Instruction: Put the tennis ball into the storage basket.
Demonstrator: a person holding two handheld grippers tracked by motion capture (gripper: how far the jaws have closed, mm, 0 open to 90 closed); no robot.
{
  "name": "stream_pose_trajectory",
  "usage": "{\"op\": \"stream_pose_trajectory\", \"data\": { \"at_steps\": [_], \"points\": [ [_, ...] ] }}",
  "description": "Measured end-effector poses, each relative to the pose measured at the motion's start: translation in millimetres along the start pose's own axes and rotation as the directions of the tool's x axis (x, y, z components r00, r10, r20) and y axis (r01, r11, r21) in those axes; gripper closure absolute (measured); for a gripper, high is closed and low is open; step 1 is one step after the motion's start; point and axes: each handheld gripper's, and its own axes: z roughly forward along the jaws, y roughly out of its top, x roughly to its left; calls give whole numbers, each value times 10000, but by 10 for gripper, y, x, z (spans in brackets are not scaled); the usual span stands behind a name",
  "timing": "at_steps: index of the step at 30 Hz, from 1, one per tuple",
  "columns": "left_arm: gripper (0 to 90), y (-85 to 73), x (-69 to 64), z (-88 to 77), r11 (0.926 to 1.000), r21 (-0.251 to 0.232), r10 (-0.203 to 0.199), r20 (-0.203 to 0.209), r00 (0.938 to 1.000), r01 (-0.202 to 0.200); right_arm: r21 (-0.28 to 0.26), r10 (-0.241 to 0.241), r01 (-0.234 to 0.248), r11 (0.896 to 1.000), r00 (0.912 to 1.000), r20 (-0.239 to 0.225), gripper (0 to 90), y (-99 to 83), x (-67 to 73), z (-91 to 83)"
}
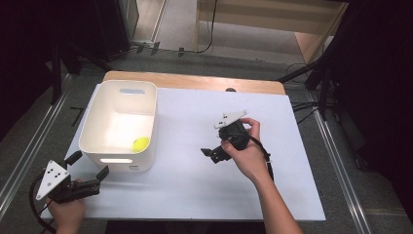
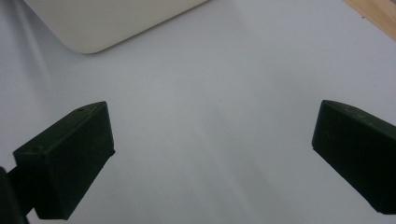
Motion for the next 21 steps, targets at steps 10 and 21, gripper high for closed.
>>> {"op": "stream_pose_trajectory", "data": {
  "at_steps": [10, 21],
  "points": [
    [0, 0, 0, 1, 10000, 4, -9, -16, 10000, 9, -144, 518, -515, 9986, 9985, 168, 0, -256, -94, -44],
    [0, -2, -4, 4, 10000, -32, -1, -9, 10000, 1, -435, 995, -977, 9943, 9943, 394, 0, -509, -194, -123]
  ]
}}
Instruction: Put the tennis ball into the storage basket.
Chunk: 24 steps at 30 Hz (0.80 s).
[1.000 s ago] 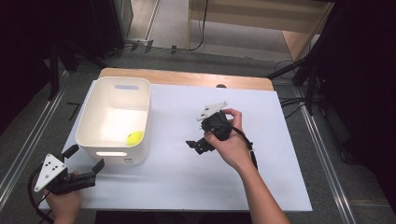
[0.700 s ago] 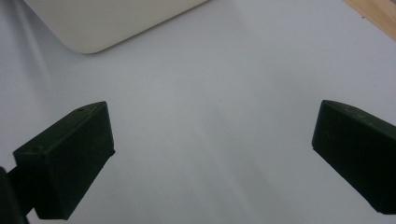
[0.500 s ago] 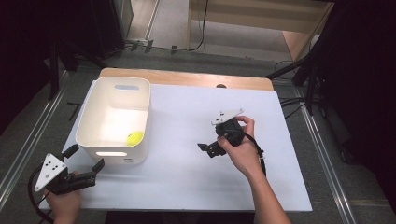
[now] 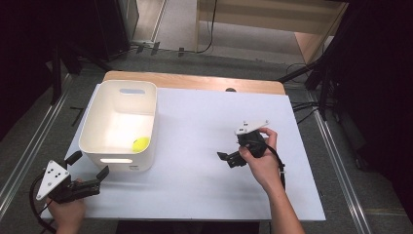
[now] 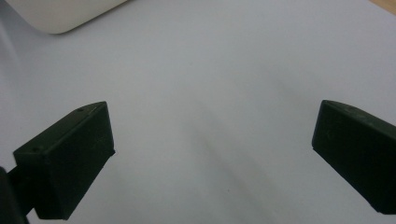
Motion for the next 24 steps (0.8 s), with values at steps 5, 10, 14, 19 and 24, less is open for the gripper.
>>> {"op": "stream_pose_trajectory", "data": {
  "at_steps": [5, 10, 14, 19, 24],
  "points": [
    [0, -1, -2, 0, 10000, -7, -1, -11, 10000, 1, -179, 259, -256, 9995, 9996, 147, 0, -130, -60, -63],
    [0, 1, -5, -1, 10000, 53, 29, -43, 10000, -29, -263, 485, -479, 9985, 9985, 234, 0, -271, -103, -118],
    [0, 0, -1, 0, 10000, 41, 39, -24, 10000, -39, -387, 718, -704, 9968, 9968, 357, 0, -385, -156, -169],
    [0, 1, -3, 0, 10000, 70, 44, -50, 10000, -44, -520, 961, -937, 9942, 9943, 471, 0, -510, -204, -233],
    [0, 1, -6, 0, 9999, 85, 60, -75, 10000, -60, -734, 1232, -1191, 9902, 9908, 551, 0, -636, -250, -301]
  ]
}}
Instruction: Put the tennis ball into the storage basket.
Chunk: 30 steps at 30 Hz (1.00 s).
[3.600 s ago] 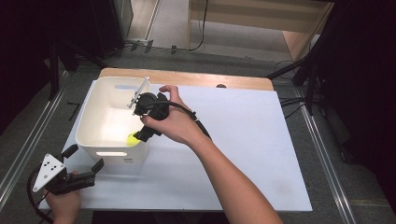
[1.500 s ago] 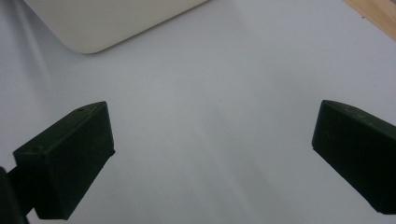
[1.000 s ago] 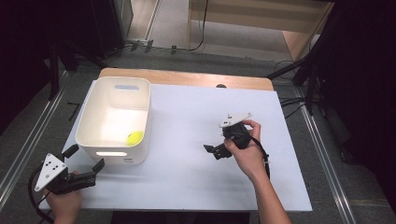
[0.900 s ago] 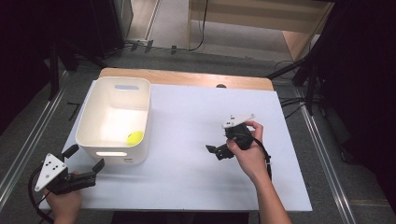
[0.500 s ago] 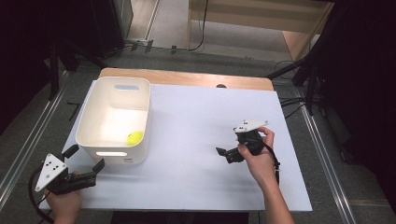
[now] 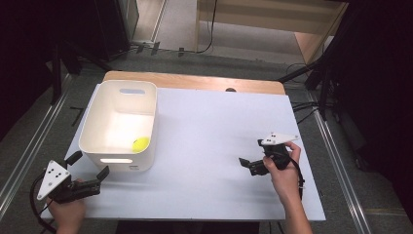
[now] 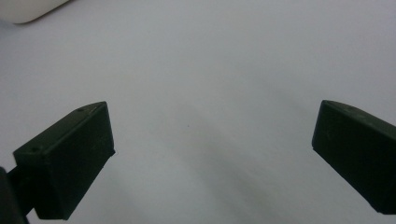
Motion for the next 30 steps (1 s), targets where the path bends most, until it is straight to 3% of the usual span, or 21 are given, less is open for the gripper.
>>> {"op": "stream_pose_trajectory", "data": {
  "at_steps": [10, 30],
  "points": [
    [0, 0, 7, -3, 10000, 8, -24, 8, 10000, 24, -211, 392, -390, 9990, 9992, 114, 0, -212, -101, -124],
    [0, -1, 4, -1, 10000, -23, -6, 12, 10000, 6, -1381, 816, -753, 9876, 9958, 410, 0, -616, -233, -385]
  ]
}}
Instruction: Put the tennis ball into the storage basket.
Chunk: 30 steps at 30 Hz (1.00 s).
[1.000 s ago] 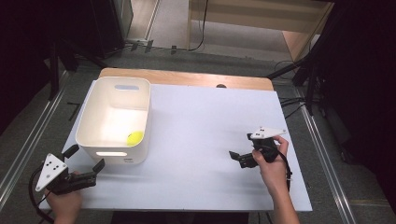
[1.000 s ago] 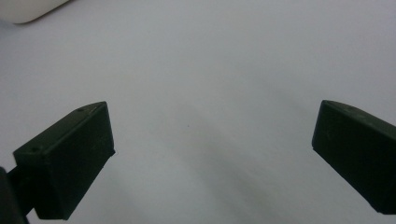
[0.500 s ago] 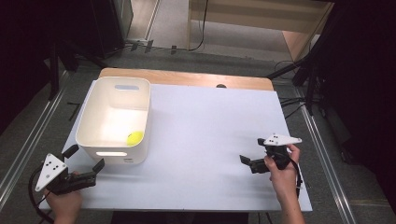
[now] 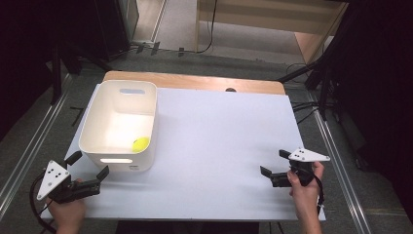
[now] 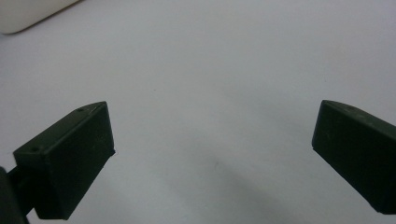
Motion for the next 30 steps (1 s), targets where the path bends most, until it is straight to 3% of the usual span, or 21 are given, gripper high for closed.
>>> {"op": "stream_pose_trajectory", "data": {
  "at_steps": [22, 26, 30],
  "points": [
    [0, 0, 5, -1, 10000, -28, -33, 52, 10000, 33, -1313, 716, -664, 9891, 9968, 347, 0, -349, -118, -225],
    [0, 1, 8, -2, 10000, -45, -55, 44, 10000, 55, -1819, 744, -690, 9809, 9970, 227, 0, -411, -142, -266],
    [0, 1, 11, -4, 9999, -43, -90, 35, 10000, 91, -2561, 1030, -991, 9616, 9947, 17, 0, -448, -161, -340]
  ]
}}
